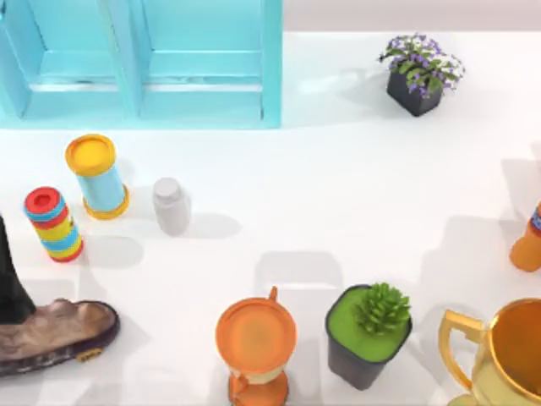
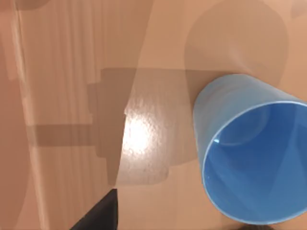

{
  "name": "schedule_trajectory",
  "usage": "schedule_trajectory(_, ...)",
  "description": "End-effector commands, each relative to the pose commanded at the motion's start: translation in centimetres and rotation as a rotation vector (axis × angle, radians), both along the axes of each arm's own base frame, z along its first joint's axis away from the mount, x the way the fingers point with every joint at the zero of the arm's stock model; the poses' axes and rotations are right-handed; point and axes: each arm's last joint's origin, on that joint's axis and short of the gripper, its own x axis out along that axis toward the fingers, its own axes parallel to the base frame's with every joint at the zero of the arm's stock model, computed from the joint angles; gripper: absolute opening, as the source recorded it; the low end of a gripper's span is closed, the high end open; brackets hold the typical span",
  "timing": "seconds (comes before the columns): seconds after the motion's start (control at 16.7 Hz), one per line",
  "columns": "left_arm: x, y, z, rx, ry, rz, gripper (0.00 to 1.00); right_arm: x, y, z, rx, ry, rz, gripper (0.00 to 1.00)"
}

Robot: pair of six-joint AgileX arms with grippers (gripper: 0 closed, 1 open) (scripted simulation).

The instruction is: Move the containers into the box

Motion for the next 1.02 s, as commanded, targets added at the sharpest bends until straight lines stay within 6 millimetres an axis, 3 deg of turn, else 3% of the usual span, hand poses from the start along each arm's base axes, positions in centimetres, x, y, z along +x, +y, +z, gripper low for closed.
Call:
schedule_trajectory(0.3,0.0,0.0,0.0,0.000,0.000,0.000,1.00,0.2,0.0,0.9,-0.001,-0.001,0.002,1.00)
schedule_trajectory(0.78,0.0,0.0,0.0,0.000,0.000,0.000,1.00,0.3,-0.1,8.3,-0.002,-0.002,0.002,1.00)
schedule_trajectory(1.02,0.0,0.0,0.0,0.000,0.000,0.000,1.00,0.0,0.1,10.0,0.000,-0.001,0.002,1.00)
